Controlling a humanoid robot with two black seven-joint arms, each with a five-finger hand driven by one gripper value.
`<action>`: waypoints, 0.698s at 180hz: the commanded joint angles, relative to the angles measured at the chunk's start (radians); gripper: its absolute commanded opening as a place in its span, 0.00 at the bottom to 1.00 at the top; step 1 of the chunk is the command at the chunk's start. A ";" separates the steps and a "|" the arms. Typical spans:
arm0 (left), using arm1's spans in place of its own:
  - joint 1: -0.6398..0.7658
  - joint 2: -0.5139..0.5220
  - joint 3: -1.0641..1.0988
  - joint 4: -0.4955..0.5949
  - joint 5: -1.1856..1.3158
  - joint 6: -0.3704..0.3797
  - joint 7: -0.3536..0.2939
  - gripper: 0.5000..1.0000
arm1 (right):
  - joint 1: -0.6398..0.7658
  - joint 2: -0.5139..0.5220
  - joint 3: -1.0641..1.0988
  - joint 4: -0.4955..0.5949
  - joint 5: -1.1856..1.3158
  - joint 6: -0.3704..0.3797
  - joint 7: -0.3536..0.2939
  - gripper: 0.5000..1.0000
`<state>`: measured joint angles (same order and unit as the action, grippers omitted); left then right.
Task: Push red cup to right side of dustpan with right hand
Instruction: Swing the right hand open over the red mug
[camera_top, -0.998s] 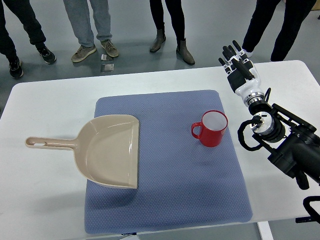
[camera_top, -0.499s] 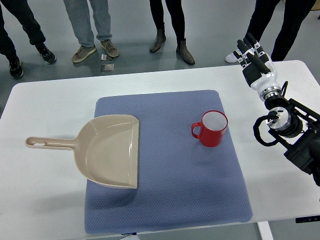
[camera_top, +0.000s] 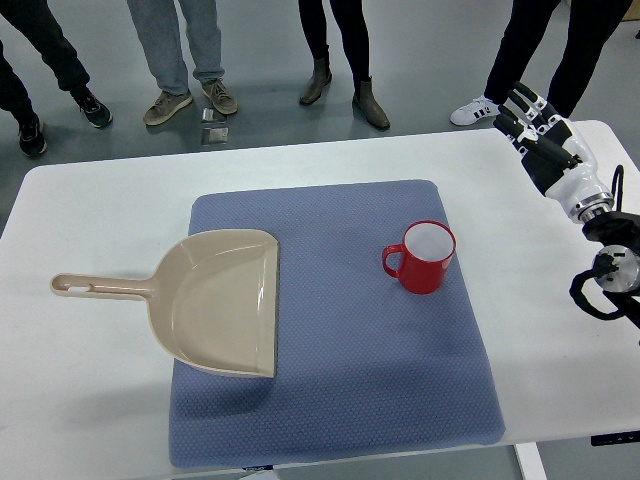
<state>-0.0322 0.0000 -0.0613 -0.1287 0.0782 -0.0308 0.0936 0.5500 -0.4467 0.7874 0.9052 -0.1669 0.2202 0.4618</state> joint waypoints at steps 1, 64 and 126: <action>0.000 0.000 0.000 0.000 0.000 0.000 0.000 1.00 | -0.028 -0.024 0.001 0.017 -0.078 0.036 0.003 0.86; 0.000 0.000 0.000 0.000 0.000 0.000 0.000 1.00 | -0.081 -0.079 0.004 0.104 -0.411 0.126 0.120 0.86; 0.000 0.000 0.000 0.000 0.000 0.000 0.000 1.00 | -0.079 -0.060 0.004 0.136 -0.707 0.130 0.149 0.86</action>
<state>-0.0322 0.0000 -0.0614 -0.1286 0.0782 -0.0305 0.0936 0.4697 -0.5157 0.7916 1.0426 -0.8110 0.3572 0.6099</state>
